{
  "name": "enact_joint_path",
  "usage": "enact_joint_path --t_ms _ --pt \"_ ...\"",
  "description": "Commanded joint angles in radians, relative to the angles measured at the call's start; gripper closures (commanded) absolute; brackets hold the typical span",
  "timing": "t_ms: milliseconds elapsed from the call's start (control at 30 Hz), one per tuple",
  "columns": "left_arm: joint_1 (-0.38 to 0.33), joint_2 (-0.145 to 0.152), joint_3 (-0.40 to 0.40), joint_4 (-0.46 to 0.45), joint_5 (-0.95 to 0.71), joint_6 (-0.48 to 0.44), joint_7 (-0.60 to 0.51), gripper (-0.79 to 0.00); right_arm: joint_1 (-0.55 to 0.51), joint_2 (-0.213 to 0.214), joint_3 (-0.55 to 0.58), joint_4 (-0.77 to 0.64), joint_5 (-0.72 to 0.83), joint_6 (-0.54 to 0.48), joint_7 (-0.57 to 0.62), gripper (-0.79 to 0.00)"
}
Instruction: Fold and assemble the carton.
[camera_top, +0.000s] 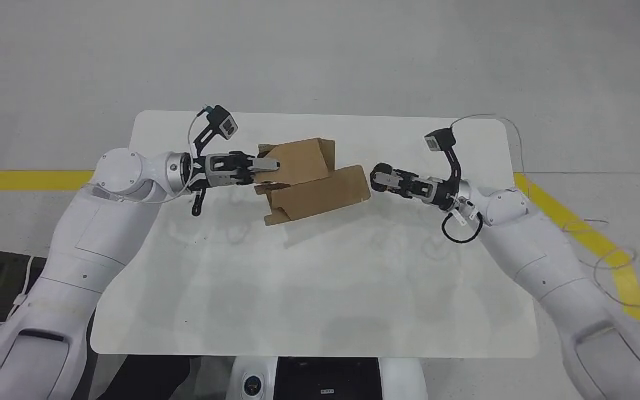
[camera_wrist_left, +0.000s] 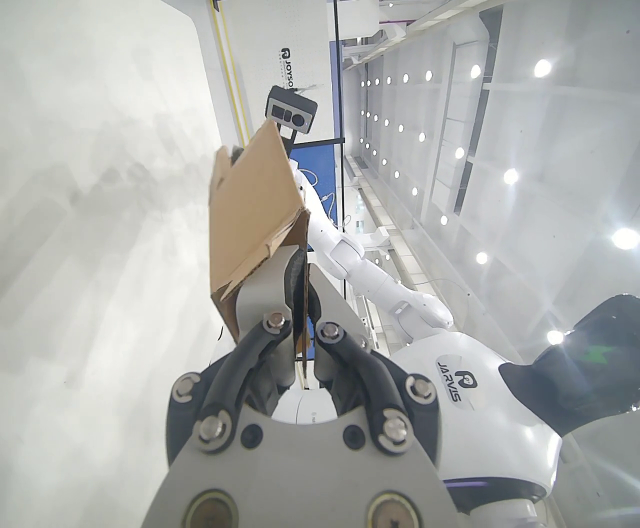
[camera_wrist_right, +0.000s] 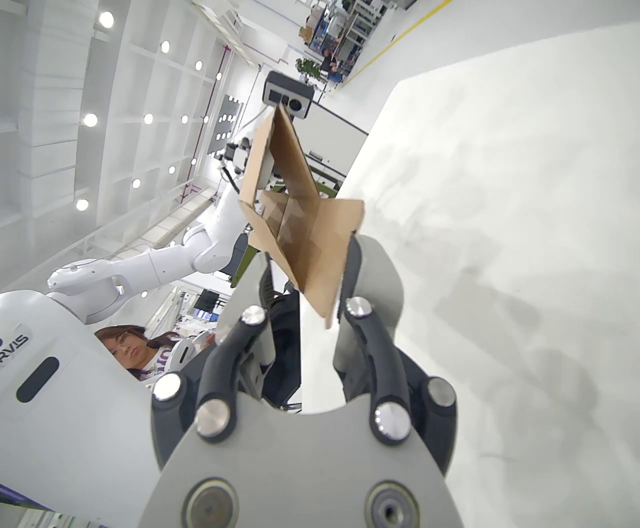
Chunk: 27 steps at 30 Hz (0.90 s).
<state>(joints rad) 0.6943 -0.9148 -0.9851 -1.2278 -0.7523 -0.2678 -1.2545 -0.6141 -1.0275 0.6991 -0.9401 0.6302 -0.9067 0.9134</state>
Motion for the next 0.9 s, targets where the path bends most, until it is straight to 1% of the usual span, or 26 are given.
enact_joint_path --t_ms 0,67,167,300,367,500,667,867 --pt "0.001 0.001 -0.007 -0.011 0.016 -0.013 -0.017 0.0 0.0 0.011 0.023 -0.02 -0.005 -0.01 -0.01 -0.785" --pt "0.005 0.002 -0.013 -0.024 0.038 -0.029 -0.03 0.0 -0.001 0.024 0.041 -0.057 -0.003 0.003 0.003 -0.785" --pt "0.014 0.002 -0.015 -0.048 0.061 -0.04 -0.044 0.0 -0.009 0.037 0.046 -0.162 0.047 0.043 0.044 -0.785" --pt "0.026 0.002 -0.018 -0.073 0.085 -0.056 -0.065 0.0 -0.015 0.044 0.017 -0.303 0.147 0.113 0.114 -0.785" --pt "0.03 0.002 -0.018 -0.082 0.091 -0.065 -0.084 0.0 -0.012 0.044 -0.001 -0.343 0.187 0.157 0.158 -0.785" --pt "0.035 0.0 -0.022 -0.09 0.097 -0.075 -0.108 0.0 -0.007 0.04 -0.015 -0.359 0.248 0.242 0.243 -0.785" --pt "0.04 -0.002 -0.026 -0.104 0.099 -0.082 -0.13 0.0 -0.012 0.028 -0.009 -0.35 0.288 0.302 0.303 -0.785" --pt "0.047 -0.005 -0.03 -0.123 0.079 -0.076 -0.147 0.0 -0.025 0.001 0.002 -0.326 0.295 0.33 0.331 -0.785"
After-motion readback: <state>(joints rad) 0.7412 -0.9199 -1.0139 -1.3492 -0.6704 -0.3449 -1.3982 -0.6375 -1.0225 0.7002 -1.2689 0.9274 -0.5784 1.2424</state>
